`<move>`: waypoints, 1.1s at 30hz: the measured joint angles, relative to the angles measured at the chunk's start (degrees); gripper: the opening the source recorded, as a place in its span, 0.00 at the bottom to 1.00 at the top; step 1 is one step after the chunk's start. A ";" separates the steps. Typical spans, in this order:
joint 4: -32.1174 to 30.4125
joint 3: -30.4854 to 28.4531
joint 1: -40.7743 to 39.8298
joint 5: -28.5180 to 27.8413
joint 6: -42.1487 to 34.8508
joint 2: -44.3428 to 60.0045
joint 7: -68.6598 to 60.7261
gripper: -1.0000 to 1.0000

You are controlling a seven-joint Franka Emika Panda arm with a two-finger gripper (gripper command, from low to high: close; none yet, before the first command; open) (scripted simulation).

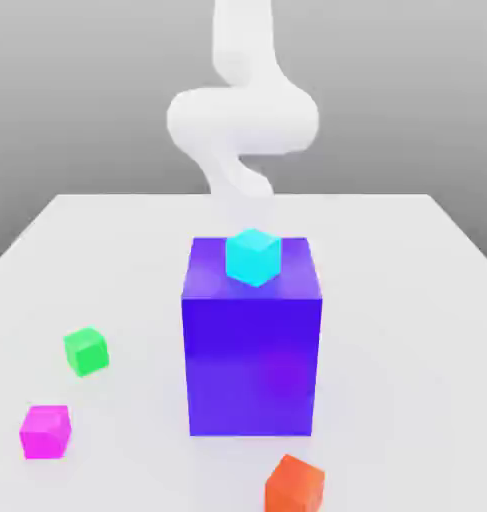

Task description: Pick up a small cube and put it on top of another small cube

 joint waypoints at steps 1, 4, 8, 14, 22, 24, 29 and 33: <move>-0.42 0.41 -1.68 -0.55 0.92 2.26 2.43 0.50; -1.60 1.41 -6.28 -2.10 3.51 8.69 9.30 0.50; -3.15 1.94 -11.60 -4.32 6.90 17.07 18.39 0.50; -5.45 0.61 -17.64 -6.90 11.95 29.58 31.44 0.50; -8.69 -2.44 -24.59 -3.99 19.15 45.86 44.35 0.50; -9.52 -2.86 -25.55 -1.40 20.97 49.83 46.23 0.50; -9.20 -2.74 -27.18 3.15 27.57 60.00 47.14 0.50; -8.44 -2.45 -27.46 3.47 30.79 64.08 46.97 0.00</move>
